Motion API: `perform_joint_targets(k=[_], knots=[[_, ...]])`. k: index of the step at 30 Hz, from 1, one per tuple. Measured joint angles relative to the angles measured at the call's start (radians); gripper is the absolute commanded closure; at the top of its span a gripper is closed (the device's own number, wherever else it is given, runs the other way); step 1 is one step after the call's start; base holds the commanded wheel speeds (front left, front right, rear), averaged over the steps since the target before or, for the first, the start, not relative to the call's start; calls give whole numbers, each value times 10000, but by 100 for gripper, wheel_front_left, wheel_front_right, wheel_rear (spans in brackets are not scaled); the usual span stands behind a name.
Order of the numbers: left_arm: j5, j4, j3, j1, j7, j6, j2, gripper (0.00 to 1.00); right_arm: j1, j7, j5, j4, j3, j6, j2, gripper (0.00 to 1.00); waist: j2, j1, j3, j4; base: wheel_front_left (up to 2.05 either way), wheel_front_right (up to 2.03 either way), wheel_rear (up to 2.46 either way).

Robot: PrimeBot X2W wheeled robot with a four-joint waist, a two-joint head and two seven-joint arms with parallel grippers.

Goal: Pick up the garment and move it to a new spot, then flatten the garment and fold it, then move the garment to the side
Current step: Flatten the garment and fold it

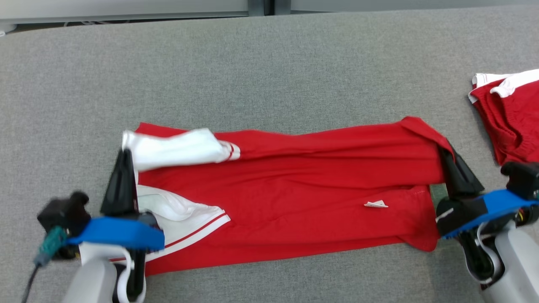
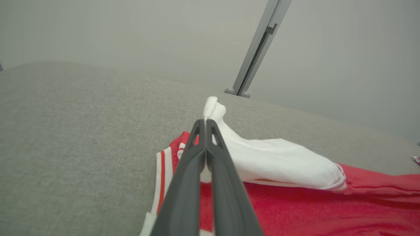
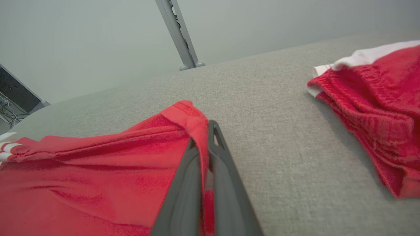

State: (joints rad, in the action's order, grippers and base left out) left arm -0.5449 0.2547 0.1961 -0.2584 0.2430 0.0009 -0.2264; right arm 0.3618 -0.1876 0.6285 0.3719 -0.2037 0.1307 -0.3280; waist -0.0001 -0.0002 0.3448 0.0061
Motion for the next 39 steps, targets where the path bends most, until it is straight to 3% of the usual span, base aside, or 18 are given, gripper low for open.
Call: perform_joint_targets(k=[7,10,12,13,14,15,17,22,29,39], knots=[[-554,-295,-58,1738,-458,349,226,100,-956,-176,-405,109,297,0,251,100,0,0,-365,-49,0,0,0],[-713,-343,-35,2253,-669,435,268,100,-1293,-249,-470,169,414,0,441,89,0,1,-580,-25,0,0,0],[-809,-305,4,2466,-848,443,282,100,-1544,-265,-552,215,483,0,543,63,-1,0,-728,0,0,0,0],[-840,-282,33,2559,-909,453,288,100,-1682,-268,-562,230,512,0,589,56,-1,0,-806,14,0,0,0],[-878,-257,54,2630,-936,456,299,100,-1803,-268,-583,255,546,0,627,24,-1,0,-870,20,0,0,0],[-886,-219,67,2676,-972,481,299,100,-1920,-267,-616,272,594,0,673,0,-1,1,-937,28,0,0,0],[-876,-117,90,2779,-1003,562,293,0,-2170,-278,-708,247,656,0,742,0,-1,0,-1072,46,0,0,0],[-364,-278,151,2928,-514,911,245,0,-2732,-443,-1350,-374,968,0,859,0,-1,1,-1290,32,0,0,0],[922,-1124,174,2809,56,1559,-6,0,-3449,-506,-3055,-2428,1898,0,1392,0,-1,2,-1465,-30,0,0,0],[1952,-2044,477,2394,-224,1866,-621,0,-3859,698,-4556,-4786,2604,0,2188,0,0,1,-1834,-194,0,0,0]])
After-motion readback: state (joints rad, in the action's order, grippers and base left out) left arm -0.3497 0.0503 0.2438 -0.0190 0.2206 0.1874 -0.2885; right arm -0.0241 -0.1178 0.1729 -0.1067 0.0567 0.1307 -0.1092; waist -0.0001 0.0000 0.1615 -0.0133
